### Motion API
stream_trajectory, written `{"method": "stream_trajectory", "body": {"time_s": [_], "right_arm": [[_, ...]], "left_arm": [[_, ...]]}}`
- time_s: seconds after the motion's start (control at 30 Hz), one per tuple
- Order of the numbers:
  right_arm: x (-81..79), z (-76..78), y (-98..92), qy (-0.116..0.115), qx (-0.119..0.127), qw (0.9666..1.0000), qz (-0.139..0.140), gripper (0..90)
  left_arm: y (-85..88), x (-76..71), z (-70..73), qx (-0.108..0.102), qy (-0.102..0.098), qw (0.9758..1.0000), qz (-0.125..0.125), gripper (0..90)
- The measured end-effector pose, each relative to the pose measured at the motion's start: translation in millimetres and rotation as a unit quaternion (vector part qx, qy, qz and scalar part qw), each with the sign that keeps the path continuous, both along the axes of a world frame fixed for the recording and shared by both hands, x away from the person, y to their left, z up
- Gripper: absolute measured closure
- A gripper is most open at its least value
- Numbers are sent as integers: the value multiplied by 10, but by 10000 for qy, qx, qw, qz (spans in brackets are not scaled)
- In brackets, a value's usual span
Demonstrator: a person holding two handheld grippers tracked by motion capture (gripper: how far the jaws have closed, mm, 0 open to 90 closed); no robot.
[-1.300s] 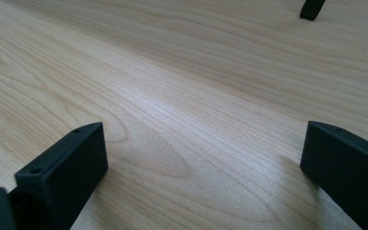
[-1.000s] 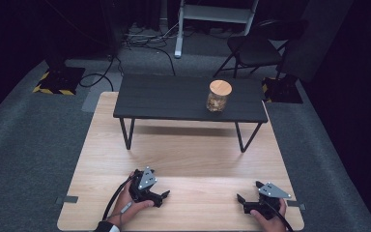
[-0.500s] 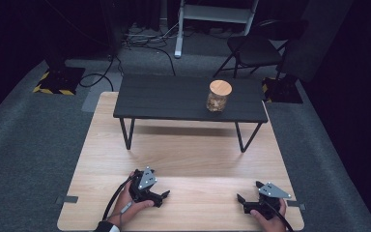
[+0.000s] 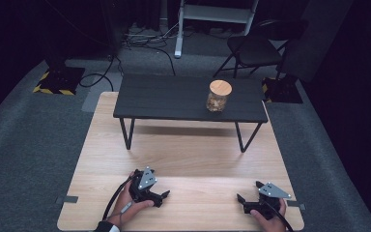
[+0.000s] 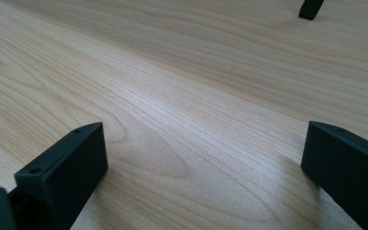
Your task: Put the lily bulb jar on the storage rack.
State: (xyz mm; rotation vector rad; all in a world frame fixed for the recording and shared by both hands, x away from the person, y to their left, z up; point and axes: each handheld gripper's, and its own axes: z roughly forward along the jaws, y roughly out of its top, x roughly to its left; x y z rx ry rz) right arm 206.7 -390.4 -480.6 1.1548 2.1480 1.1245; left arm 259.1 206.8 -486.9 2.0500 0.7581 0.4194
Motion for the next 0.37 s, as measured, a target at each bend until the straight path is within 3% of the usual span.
{"method": "stream_trajectory", "body": {"time_s": [0.37], "right_arm": [[-3,1,6,2,-6,10000,-24,12]], "left_arm": [[0,1,1,6,-1,10000,-2,7]]}}
